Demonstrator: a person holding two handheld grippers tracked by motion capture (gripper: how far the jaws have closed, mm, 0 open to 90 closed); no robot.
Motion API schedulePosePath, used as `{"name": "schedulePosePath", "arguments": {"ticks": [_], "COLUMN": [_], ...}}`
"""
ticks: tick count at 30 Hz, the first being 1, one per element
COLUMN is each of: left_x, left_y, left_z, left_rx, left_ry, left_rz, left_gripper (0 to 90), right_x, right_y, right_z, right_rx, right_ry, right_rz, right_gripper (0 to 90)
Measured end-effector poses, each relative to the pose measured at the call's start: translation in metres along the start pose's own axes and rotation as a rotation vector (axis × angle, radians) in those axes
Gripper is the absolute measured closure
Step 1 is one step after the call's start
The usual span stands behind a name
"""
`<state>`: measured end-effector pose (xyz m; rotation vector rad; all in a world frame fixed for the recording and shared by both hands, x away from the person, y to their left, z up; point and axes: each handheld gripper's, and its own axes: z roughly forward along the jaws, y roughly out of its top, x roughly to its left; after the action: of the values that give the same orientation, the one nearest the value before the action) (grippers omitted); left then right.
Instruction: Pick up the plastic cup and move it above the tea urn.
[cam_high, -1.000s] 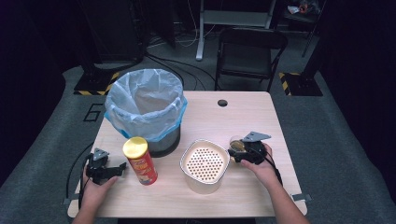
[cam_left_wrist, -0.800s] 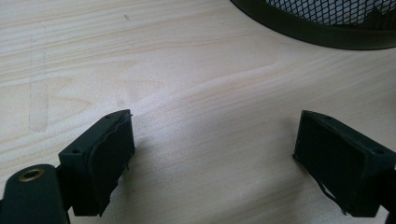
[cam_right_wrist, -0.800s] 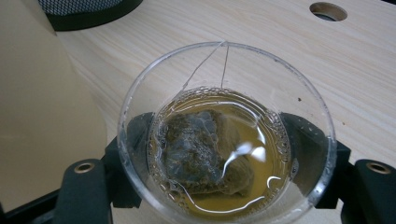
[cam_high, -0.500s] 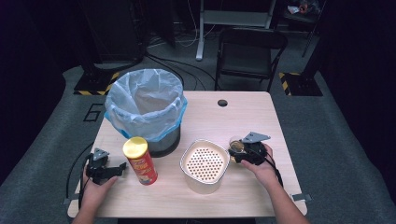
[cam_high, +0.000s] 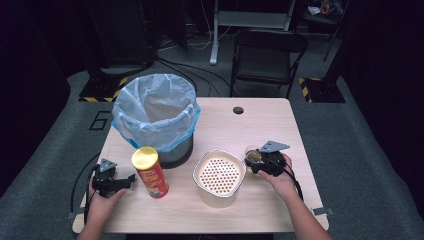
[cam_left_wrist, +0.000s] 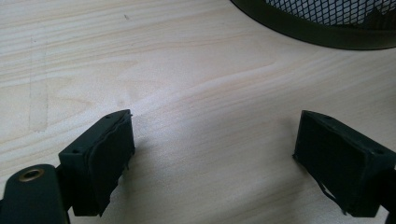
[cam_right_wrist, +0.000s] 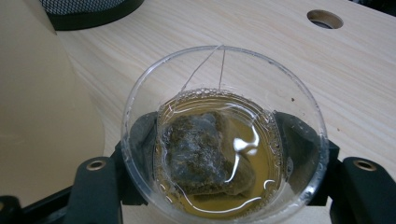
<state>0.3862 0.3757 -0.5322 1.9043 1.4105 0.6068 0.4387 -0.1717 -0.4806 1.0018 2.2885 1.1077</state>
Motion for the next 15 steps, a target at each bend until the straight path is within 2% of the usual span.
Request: {"name": "schedulePosePath", "arguments": {"ticks": [6, 8, 10, 15], "left_x": [0.0, 0.0, 0.0, 0.0], "left_y": [0.0, 0.0, 0.0, 0.0], "left_z": [0.0, 0.0, 0.0, 0.0], "left_rx": [0.001, 0.001, 0.001, 0.0], "left_ry": [0.0, 0.0, 0.0, 0.0], "left_rz": [0.001, 0.001, 0.0, 0.0], "left_gripper": [11.4, 11.4, 11.4, 11.4], "right_x": [0.001, 0.001, -0.001, -0.002], "right_y": [0.006, 0.011, 0.02, 0.033], "right_z": [-0.004, -0.006, -0.011, -0.017], "right_rx": [-0.011, -0.003, -0.013, -0.039], "right_ry": [0.018, 0.026, 0.056, 0.073], "right_rz": [-0.015, -0.029, -0.048, -0.056], "right_gripper": [35.3, 35.5, 36.0, 36.4]}}
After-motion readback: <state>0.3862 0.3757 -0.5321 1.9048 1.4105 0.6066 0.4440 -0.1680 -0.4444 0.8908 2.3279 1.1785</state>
